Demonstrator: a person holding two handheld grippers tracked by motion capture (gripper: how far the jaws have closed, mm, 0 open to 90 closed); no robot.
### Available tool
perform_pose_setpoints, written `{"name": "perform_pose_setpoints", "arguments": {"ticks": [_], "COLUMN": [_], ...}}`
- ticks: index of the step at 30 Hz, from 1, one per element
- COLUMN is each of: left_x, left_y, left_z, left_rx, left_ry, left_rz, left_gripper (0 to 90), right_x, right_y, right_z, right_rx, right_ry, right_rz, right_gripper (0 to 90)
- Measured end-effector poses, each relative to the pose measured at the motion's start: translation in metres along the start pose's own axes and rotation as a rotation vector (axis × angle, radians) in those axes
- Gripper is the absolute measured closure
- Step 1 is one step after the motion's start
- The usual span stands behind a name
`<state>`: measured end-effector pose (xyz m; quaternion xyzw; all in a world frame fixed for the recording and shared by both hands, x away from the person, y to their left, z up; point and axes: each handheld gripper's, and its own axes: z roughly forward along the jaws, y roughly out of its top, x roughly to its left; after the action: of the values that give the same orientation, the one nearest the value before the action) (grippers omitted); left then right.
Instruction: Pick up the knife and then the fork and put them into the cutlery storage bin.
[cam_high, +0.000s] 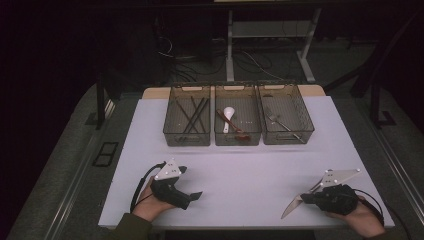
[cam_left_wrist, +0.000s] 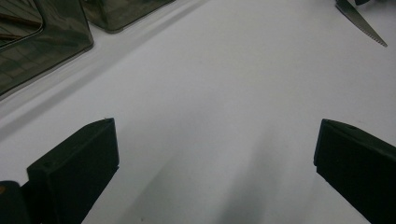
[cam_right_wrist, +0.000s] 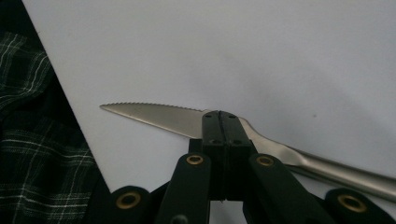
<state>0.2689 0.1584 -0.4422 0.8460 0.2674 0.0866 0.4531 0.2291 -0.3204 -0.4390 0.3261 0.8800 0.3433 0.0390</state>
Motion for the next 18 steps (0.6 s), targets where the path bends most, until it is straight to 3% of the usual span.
{"name": "perform_pose_setpoints", "arguments": {"ticks": [18], "left_x": [0.0], "left_y": [0.0], "left_z": [0.001], "left_rx": [0.006], "left_ry": [0.0], "left_rz": [0.003], "left_gripper": [0.0], "right_x": [0.004], "right_y": [0.008], "right_z": [0.013], "right_rx": [0.015], "right_ry": [0.018], "right_rz": [-0.042], "right_gripper": [89.1]}}
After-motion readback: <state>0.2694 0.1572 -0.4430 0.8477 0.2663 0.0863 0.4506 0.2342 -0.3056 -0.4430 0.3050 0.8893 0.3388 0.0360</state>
